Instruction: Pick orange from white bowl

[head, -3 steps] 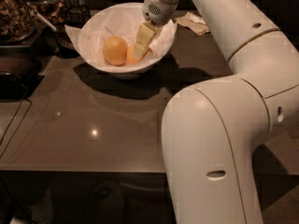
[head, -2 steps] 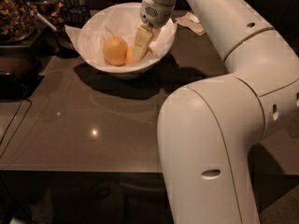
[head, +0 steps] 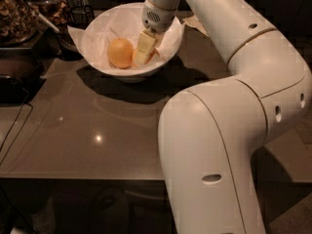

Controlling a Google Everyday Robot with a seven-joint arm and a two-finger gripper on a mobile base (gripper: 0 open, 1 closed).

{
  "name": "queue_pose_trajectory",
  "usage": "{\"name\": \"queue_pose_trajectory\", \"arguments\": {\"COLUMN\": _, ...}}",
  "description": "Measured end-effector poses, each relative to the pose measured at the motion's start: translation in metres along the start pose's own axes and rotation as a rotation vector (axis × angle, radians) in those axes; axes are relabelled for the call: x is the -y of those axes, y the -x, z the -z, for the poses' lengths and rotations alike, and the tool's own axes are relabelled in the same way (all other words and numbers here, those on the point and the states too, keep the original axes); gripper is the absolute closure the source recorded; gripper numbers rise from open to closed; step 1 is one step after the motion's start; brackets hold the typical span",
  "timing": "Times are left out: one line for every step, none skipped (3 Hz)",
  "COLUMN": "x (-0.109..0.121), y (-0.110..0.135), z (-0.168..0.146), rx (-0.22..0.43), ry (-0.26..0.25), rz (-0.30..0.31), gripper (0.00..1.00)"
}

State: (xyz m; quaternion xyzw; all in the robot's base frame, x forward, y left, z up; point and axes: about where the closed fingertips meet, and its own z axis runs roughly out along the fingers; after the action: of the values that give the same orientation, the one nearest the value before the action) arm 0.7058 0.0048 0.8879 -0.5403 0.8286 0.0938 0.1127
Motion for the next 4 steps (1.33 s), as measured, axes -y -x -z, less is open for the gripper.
{"name": "queue_pose_trajectory", "arguments": {"x": 0.002, "y": 0.000, "z": -0.010, "rx": -0.011, "ry": 0.013, "rz": -0.006, "gripper": 0.30}}
{"name": "queue_pose_trajectory", "arguments": {"x": 0.005, "y": -0.002, "z": -0.020, "rx": -0.024, "ry": 0.024, "rz": -0.014, "gripper": 0.30}}
{"name": "queue_pose_trajectory", "arguments": {"x": 0.008, "y": -0.003, "z": -0.032, "rx": -0.038, "ry": 0.039, "rz": -0.020, "gripper": 0.28}}
{"name": "queue_pose_trajectory", "arguments": {"x": 0.008, "y": -0.003, "z": -0.029, "rx": -0.038, "ry": 0.039, "rz": -0.020, "gripper": 0.47}}
